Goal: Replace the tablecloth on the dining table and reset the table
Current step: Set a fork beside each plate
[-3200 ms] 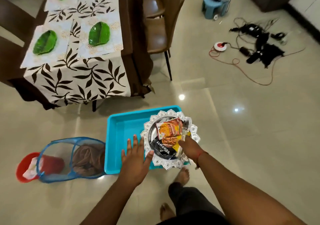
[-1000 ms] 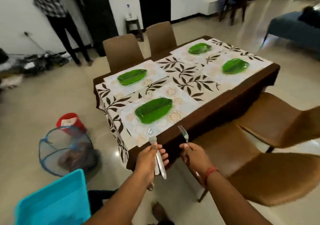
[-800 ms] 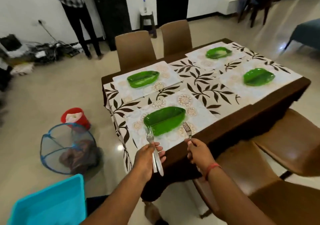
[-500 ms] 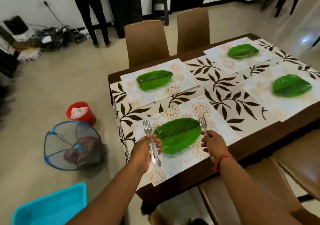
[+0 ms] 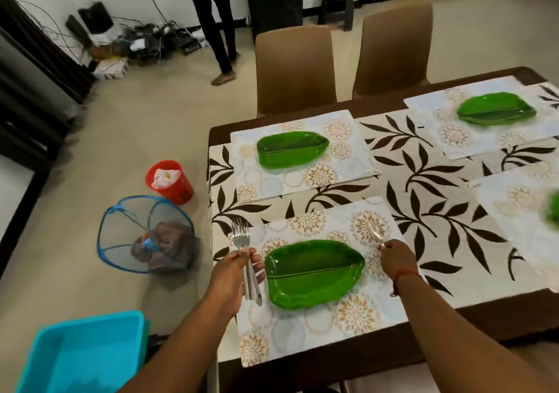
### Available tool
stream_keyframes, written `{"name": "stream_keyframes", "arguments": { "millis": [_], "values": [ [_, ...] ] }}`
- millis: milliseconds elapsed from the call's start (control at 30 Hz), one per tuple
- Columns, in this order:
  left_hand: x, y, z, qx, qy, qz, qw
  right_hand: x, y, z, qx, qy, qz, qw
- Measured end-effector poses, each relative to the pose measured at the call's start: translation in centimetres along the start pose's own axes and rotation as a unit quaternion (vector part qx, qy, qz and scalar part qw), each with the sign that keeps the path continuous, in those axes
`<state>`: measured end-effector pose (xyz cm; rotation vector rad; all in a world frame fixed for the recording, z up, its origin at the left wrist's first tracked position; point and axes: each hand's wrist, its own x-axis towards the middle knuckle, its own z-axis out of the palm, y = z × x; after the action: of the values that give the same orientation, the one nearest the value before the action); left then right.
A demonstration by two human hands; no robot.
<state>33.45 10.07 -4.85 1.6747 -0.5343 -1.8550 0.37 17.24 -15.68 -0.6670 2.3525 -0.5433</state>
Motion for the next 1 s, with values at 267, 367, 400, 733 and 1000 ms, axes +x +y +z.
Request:
{"name": "stream_keyframes", "arguments": {
  "millis": [267, 367, 400, 733, 1000],
  "values": [
    [0.3, -1.5, 1.0, -0.003, 0.021, 0.014, 1.000, 1.2, 0.3, -0.5, -0.046, -0.020, -0.026, 0.998],
    [0.0, -1.5, 1.2, -0.006, 0.024, 0.014, 1.000, 1.4, 0.4, -0.4, -0.064, -0.012, -0.044, 0.997],
    [-0.1, -1.6, 1.3, -0.006, 0.024, 0.014, 1.000, 1.3, 0.4, -0.4, -0.068, -0.009, -0.051, 0.996],
    [-0.3, -1.4, 0.4, -0.002, 0.001, 0.015, 1.000, -0.1, 0.5, -0.3, -0.113, 0.005, -0.056, 0.992],
    [0.1, -1.0, -0.5, 0.035, -0.060, 0.003, 0.998, -7.7, -3.2, 0.7, -0.044, 0.069, -0.104, 0.991]
  ]
}}
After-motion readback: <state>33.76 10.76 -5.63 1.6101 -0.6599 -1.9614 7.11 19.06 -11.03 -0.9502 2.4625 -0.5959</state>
